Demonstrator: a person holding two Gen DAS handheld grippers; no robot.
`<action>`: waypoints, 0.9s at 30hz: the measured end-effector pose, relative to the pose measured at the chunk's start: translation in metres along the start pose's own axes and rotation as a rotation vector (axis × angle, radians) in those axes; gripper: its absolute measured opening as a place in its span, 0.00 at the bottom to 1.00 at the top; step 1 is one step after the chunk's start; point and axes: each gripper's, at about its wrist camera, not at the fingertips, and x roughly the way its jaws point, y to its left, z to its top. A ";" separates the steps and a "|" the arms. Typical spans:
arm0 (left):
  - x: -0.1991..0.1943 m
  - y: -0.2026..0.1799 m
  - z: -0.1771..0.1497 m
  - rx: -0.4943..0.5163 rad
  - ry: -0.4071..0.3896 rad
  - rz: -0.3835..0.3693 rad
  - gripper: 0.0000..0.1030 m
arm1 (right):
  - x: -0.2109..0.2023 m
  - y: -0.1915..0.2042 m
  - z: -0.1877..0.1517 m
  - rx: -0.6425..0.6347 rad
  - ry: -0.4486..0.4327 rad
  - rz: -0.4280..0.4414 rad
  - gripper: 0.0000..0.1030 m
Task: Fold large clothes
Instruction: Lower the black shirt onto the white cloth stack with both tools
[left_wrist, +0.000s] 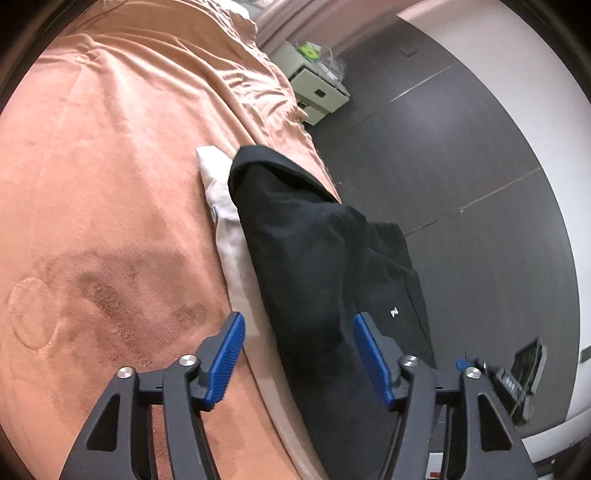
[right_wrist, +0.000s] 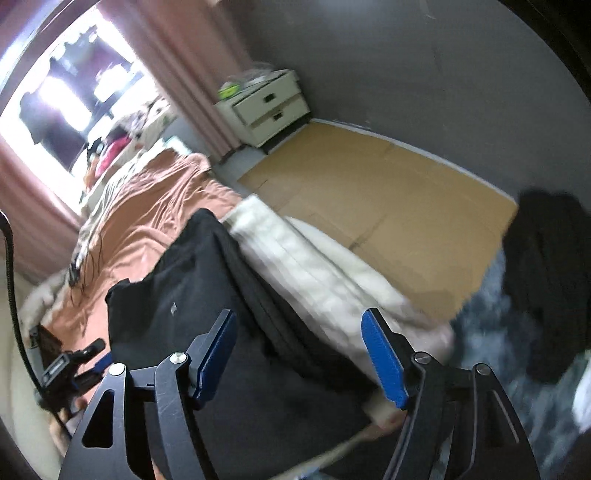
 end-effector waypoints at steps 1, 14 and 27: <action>0.010 0.003 0.010 0.002 0.007 -0.001 0.50 | -0.003 -0.009 -0.008 0.024 0.002 0.005 0.68; 0.033 0.003 0.022 0.025 0.035 -0.012 0.32 | 0.048 -0.025 -0.046 0.173 0.036 0.143 0.09; 0.051 -0.011 0.033 0.057 0.020 -0.002 0.37 | 0.066 -0.041 -0.052 0.235 -0.027 0.091 0.05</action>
